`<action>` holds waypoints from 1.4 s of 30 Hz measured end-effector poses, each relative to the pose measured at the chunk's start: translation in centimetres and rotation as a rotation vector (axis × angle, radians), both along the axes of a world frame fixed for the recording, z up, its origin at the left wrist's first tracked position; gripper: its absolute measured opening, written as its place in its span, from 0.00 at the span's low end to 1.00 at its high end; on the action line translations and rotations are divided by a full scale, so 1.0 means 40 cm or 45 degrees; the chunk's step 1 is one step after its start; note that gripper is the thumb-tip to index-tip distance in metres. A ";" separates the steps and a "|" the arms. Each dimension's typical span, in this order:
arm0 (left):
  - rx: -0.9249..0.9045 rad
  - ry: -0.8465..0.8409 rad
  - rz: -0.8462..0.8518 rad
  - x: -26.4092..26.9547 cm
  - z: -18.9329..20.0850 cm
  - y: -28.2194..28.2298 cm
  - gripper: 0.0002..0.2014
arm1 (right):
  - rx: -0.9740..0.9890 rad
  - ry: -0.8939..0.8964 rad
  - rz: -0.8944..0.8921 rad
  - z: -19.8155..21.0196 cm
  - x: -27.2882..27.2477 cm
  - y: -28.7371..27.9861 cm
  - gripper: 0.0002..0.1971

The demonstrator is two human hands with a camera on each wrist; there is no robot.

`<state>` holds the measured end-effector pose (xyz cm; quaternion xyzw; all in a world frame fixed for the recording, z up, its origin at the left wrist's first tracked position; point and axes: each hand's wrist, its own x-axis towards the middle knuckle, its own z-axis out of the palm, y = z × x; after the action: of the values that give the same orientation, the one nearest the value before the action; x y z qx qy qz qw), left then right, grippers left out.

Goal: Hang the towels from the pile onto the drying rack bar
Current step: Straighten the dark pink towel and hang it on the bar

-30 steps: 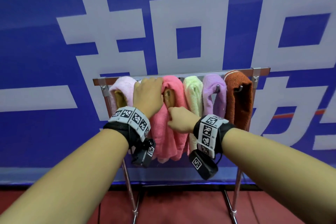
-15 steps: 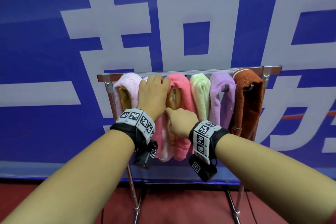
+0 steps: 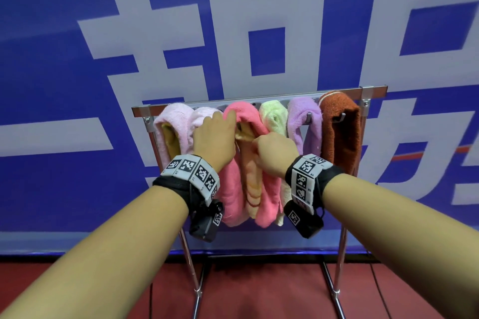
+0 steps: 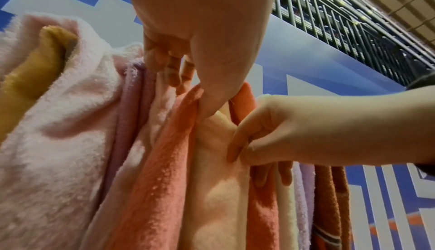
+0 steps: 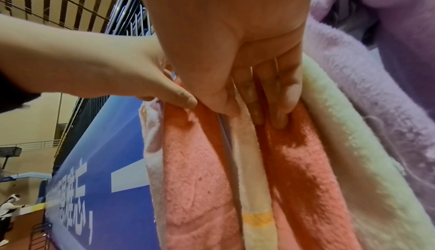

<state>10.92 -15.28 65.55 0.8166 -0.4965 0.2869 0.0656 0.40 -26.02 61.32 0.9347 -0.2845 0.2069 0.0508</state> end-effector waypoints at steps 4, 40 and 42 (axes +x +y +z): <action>-0.108 0.223 -0.078 -0.022 -0.007 0.021 0.26 | 0.002 -0.037 -0.003 0.019 -0.004 -0.005 0.12; -0.222 0.055 -0.129 0.005 0.036 -0.007 0.10 | -0.465 -0.351 0.094 0.124 0.011 -0.018 0.15; -0.259 0.045 -0.141 0.012 0.033 -0.015 0.08 | -0.444 -0.315 0.081 0.132 0.014 -0.025 0.18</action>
<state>11.39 -15.87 66.88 0.7819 -0.5079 0.3175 0.1725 0.96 -27.03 66.62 0.8878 -0.2188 0.3677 0.1697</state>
